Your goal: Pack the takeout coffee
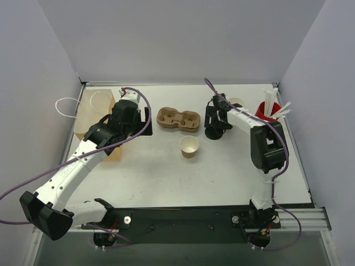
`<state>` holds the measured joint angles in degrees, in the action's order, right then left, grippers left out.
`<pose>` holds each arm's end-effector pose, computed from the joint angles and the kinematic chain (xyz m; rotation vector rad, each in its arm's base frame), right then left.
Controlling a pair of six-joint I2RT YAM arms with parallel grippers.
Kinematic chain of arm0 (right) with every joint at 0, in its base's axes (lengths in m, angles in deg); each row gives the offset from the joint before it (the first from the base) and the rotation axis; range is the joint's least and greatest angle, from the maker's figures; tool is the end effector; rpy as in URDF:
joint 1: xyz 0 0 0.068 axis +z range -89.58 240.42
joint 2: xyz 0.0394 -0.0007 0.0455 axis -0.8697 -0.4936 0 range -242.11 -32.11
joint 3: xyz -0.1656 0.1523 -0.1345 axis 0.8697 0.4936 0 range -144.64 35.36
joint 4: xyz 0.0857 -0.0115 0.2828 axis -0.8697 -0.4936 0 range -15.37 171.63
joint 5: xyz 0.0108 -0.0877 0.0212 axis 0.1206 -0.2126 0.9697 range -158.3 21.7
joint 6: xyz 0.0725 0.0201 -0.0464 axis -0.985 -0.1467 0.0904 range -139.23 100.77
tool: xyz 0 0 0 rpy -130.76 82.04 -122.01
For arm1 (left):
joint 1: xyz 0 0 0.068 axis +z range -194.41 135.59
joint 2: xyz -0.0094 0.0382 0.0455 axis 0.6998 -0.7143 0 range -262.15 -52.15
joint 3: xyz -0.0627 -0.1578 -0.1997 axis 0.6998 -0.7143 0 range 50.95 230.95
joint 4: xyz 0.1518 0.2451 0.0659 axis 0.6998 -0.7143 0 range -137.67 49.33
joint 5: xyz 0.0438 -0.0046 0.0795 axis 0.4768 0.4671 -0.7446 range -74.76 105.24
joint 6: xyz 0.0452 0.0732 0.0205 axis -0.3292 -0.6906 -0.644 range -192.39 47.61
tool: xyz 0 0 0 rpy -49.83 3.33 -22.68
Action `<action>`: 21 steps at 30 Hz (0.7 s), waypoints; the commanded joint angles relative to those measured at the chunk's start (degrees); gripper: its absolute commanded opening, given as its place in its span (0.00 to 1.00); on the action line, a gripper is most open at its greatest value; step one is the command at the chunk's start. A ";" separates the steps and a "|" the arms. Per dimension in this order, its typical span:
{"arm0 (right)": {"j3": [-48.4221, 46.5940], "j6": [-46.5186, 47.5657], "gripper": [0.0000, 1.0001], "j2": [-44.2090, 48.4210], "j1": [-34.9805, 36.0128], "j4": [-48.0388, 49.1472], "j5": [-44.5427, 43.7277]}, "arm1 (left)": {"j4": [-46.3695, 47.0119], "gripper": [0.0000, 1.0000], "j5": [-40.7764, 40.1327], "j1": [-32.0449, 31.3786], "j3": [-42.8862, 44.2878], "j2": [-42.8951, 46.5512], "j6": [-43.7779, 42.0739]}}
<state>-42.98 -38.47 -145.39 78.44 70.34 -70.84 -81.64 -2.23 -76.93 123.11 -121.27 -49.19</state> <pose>0.4674 0.1483 0.1239 0.0469 2.3913 0.2567 0.2868 -0.1549 0.3331 0.0141 2.2046 -0.2031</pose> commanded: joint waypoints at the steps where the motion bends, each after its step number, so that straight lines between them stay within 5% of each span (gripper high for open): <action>1: -3.57 -0.35 0.66 1.12 0.35 -3.74 -0.79 | 1.24 0.97 0.34 0.26 2.72 -0.13 -0.79; 21: -9.28 -1.94 0.63 6.92 0.88 -13.23 -2.38 | 2.47 0.97 1.57 0.26 2.28 -1.02 -0.79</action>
<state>-49.04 -39.54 -144.05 78.88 61.46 -71.17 -81.58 -1.58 -76.93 123.11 -122.34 -49.28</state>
